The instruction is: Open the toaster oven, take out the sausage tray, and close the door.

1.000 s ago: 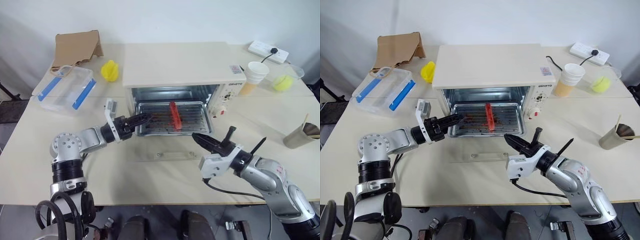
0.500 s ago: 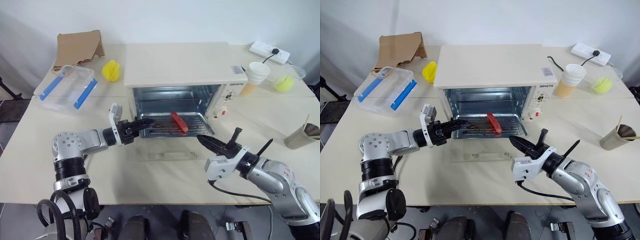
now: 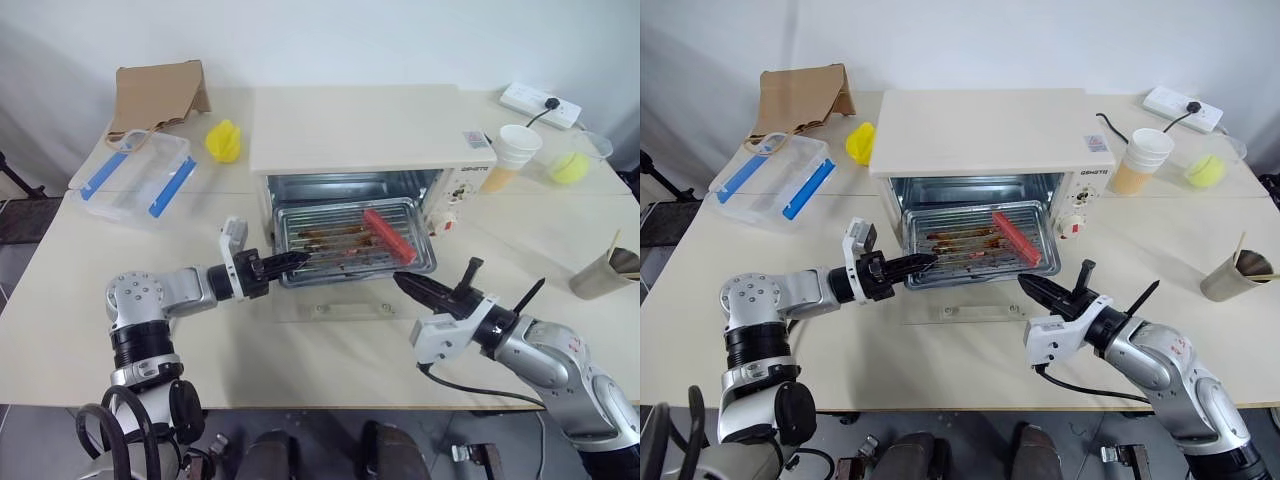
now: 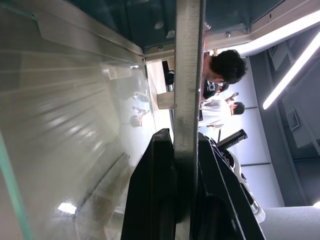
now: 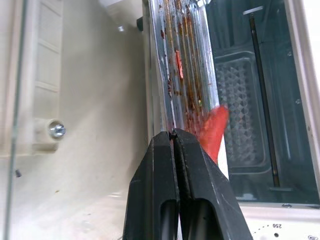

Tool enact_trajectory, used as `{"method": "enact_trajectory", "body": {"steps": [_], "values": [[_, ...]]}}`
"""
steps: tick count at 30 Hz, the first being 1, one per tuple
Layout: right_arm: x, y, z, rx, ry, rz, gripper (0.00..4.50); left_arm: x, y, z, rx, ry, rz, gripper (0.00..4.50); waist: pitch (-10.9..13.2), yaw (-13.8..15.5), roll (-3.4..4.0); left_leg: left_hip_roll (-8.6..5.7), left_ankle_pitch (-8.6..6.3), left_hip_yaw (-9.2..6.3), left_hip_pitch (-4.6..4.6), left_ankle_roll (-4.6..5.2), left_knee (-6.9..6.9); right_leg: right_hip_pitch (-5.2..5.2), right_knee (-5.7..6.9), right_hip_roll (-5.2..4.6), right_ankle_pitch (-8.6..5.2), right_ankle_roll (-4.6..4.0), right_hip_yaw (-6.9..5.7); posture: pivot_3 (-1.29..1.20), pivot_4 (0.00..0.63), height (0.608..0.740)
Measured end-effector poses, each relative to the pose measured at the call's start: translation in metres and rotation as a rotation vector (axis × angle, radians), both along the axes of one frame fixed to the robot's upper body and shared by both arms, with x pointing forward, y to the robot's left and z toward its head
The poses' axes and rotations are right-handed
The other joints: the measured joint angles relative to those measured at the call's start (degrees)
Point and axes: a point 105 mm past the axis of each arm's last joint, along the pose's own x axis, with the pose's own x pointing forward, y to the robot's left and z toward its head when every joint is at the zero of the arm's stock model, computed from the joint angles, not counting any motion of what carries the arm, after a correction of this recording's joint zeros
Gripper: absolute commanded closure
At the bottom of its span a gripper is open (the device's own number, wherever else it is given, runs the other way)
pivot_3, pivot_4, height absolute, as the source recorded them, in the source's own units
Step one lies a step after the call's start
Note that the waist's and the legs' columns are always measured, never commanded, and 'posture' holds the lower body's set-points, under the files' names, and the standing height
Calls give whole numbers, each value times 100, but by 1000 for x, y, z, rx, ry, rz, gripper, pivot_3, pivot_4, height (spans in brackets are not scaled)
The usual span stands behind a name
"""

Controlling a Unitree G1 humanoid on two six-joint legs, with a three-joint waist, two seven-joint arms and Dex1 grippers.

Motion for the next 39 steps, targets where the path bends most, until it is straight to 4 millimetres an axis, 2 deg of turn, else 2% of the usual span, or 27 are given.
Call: {"method": "enact_trajectory", "body": {"steps": [8, 9, 10, 12, 14, 21, 26, 30, 33, 35, 39], "values": [[-12, -5, 1, 38, 52, 35, 4500, -8, -1, -4, -28, 32, -38, 4490, 0, -4, 0, 0, 0, -4, 4, 0, 0, 0, 1, 0, 0, 0, 9, 0, 150, 740], [-15, -6, 0, 54, 72, 43, 4047, -10, 0, -6, -34, 41, -43, 4500, 0, -9, 0, 1, 0, -3, 4, 0, 0, 0, 1, 0, 0, 0, 9, 0, 150, 740], [-17, -9, 0, 73, 91, 34, 3831, -12, 4, -7, -42, 47, -37, 4500, 0, -11, 0, 2, 0, -4, 6, 0, 0, 0, 3, 0, 0, 0, 9, 0, 150, 740], [-18, -25, 0, 89, 132, -13, 3125, -17, 22, -10, -39, 63, -3, 4500, 0, -34, 0, 4, 0, -3, 8, 0, -2, -2, 3, 1, 0, 0, 14, 0, 150, 740], [-20, -32, 1, 110, 156, -33, 2464, -22, 30, -11, -47, 70, 0, 4500, 0, -38, 0, 7, 0, 2, 15, 0, -2, -1, 8, 3, 0, 0, 21, 0, 150, 740], [-37, -49, -5, 246, 338, 4, 58, -57, 72, -21, -82, 122, 69, 4500, 1, -28, -4, 39, -1, 22, 62, -2, -3, 25, 5, 23, 0, 0, 107, 0, 150, 740], [-41, -73, -22, 362, 504, -39, 20, -84, 98, -26, -82, 167, 151, 4500, 4, -18, -8, 42, -8, 11, 89, -8, -4, 57, -5, 30, -2, -4, 134, 0, 150, 740], [-37, -88, -34, 438, 604, -87, 20, -99, 109, -33, -97, 183, 215, 4500, 4, -30, -5, 43, -8, 18, 91, -9, -3, 56, -7, 33, -9, -17, 142, 0, 150, 740], [-32, -99, -45, 488, 688, -135, 871, -106, 121, -37, -115, 192, 285, 4500, 4, -34, -5, 47, -10, 20, 89, -14, -4, 49, -2, 36, -26, -47, 143, 0, 150, 740], [-23, -106, -48, 546, 741, -165, 1539, -114, 136, -40, -128, 197, 368, 4500, 4, -63, -4, 56, -14, 32, 90, -21, -5, 42, 0, 41, -32, -59, 143, 0, 150, 740], [-6, -104, -58, 593, 849, -162, 2984, -128, 158, -47, -164, 205, 504, 4500, 4, -48, -4, 60, -16, 44, 85, -24, -5, 14, 9, 42, -37, -68, 152, 0, 150, 740]]}}
